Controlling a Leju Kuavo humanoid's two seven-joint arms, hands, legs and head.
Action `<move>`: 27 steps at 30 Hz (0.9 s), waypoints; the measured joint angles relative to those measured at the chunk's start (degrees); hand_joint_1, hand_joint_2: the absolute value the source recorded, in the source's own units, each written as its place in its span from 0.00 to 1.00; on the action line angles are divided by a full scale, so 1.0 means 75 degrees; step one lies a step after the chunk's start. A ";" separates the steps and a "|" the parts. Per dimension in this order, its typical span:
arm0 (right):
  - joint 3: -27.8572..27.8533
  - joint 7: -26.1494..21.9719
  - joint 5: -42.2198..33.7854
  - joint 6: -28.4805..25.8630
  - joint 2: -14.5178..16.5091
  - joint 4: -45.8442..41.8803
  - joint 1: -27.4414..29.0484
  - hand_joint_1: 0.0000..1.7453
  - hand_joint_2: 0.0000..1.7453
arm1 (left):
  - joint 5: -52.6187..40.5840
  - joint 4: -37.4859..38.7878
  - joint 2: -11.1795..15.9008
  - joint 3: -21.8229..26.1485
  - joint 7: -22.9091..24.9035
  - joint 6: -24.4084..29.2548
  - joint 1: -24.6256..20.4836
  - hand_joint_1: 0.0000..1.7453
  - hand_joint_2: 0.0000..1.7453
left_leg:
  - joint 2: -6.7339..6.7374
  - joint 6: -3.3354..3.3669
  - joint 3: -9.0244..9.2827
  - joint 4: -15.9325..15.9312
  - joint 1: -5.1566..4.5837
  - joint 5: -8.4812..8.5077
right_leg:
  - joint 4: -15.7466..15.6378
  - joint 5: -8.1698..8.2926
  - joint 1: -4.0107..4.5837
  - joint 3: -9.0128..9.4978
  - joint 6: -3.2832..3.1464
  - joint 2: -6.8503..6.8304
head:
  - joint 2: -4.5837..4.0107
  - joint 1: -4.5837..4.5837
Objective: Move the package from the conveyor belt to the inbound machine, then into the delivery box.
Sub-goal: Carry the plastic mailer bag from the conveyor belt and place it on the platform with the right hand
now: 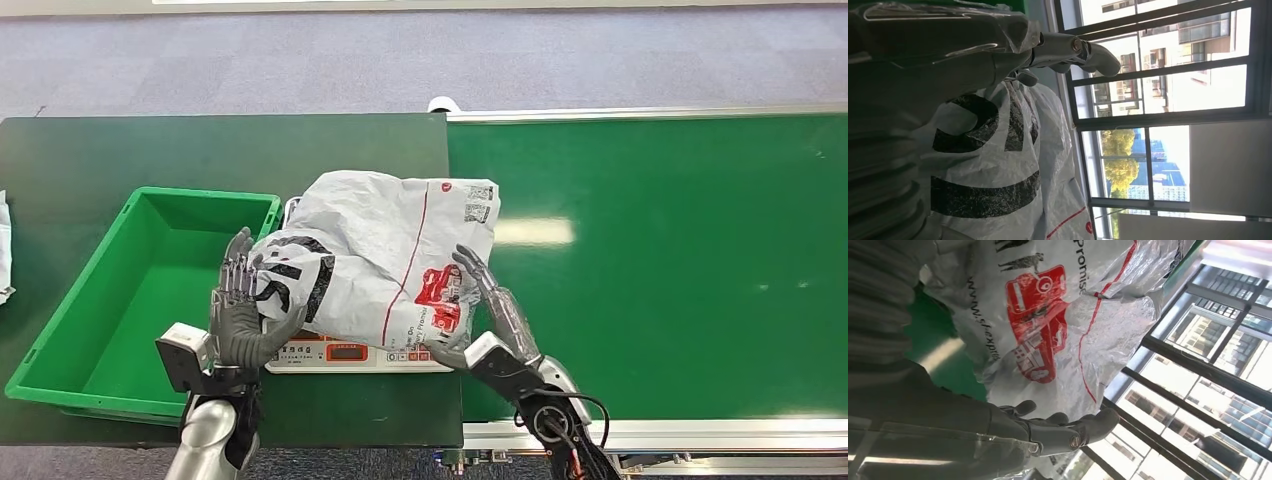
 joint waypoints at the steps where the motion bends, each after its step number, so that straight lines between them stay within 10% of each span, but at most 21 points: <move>1: -0.0089 -0.0035 -0.0178 0.0101 -0.0020 -0.0030 0.0097 0.00 1.00 | 0.0000 0.0000 0.0003 0.0000 0.0000 0.0012 0.0022 0.00 1.00 | 0.0000 0.0000 0.0000 0.0000 0.0000 0.0000 | 0.0000 0.0000 0.0000 0.0000 0.0000 0.0000 | 0.0000 0.0000; 12: -0.1030 -0.0100 -0.0669 0.0135 -0.0245 -0.0345 0.0507 0.00 1.00 | -0.0393 0.0000 0.0050 -0.0019 -0.0028 0.0334 0.0180 0.00 1.00 | 0.0000 0.0000 0.0000 0.0000 -0.0001 0.0000 | 0.0000 0.0000 -0.0001 0.0000 0.0000 0.0000 | 0.0000 0.0000; 22: -0.2305 -0.0095 -0.1147 0.0320 -0.0380 -0.1087 0.0685 0.00 1.00 | -0.3126 -0.0190 0.0238 -0.0514 -0.0062 0.3434 0.0074 0.00 1.00 | -0.0001 0.0000 0.0001 0.0001 -0.0001 0.0000 | -0.0001 0.0000 -0.0001 -0.0001 0.0000 0.0000 | 0.0000 -0.0001; 27: -0.2609 -0.0107 -0.1178 0.0369 -0.0372 -0.1241 0.0814 0.00 1.00 | -0.4971 -0.0270 0.0363 -0.0879 0.0329 0.3777 -0.0141 0.00 1.00 | 0.0000 0.0000 0.0001 0.0001 -0.0001 0.0000 | -0.0001 0.0001 -0.0002 0.0001 0.0000 0.0000 | 0.0000 0.0000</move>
